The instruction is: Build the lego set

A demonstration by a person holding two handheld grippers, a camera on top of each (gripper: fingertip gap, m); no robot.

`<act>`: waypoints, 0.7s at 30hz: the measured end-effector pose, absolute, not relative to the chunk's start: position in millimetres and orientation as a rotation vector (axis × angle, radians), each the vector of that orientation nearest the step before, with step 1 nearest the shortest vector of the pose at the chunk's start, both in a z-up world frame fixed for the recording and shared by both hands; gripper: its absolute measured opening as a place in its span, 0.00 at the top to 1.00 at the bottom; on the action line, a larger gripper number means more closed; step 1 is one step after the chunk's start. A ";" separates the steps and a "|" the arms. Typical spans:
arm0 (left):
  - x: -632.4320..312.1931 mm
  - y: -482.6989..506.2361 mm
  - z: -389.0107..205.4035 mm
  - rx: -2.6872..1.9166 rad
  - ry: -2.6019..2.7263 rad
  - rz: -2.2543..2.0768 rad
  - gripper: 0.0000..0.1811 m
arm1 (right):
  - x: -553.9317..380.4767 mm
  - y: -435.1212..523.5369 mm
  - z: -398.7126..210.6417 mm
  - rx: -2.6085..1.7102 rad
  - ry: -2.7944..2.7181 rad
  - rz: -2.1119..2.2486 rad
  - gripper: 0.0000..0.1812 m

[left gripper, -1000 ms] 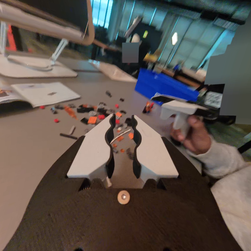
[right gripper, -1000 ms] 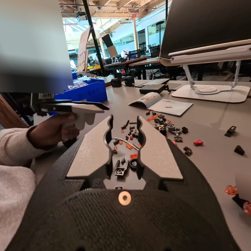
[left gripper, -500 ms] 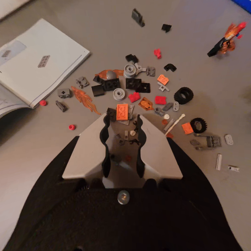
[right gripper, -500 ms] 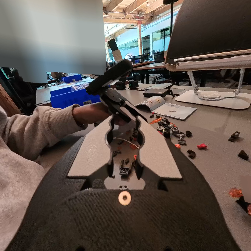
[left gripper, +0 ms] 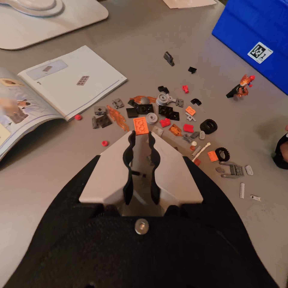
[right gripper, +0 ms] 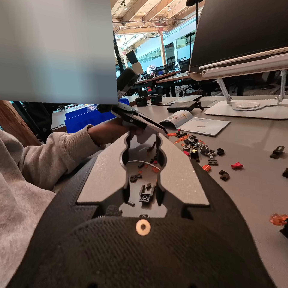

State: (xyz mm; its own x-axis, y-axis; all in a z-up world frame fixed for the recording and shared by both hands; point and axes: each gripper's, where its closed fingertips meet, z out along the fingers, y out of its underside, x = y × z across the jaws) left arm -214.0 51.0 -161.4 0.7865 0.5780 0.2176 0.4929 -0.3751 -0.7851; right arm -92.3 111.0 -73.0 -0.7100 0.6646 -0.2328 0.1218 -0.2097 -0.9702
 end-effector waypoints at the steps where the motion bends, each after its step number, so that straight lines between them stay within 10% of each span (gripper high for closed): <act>1: -215.4 48.4 -162.8 -2.040 -0.810 0.107 0.92 | -92.5 110.9 -72.8 -0.922 -1.679 1.981 0.83; 11: -205.2 58.9 -173.2 -2.138 -0.712 0.171 0.76 | -92.7 111.6 -72.5 -0.926 -1.674 1.989 0.83; 21: -189.2 75.5 -183.4 -2.242 -0.570 0.244 0.97 | -91.5 111.7 -71.7 -0.926 -1.670 2.003 0.83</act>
State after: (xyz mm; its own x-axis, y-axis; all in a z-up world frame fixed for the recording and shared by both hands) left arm -189.2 75.5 -183.4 0.8803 0.4744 0.0078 0.3217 -0.5847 -0.7447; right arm -91.5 111.7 -71.7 -0.7148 0.6544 -0.2468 0.1252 -0.2274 -0.9657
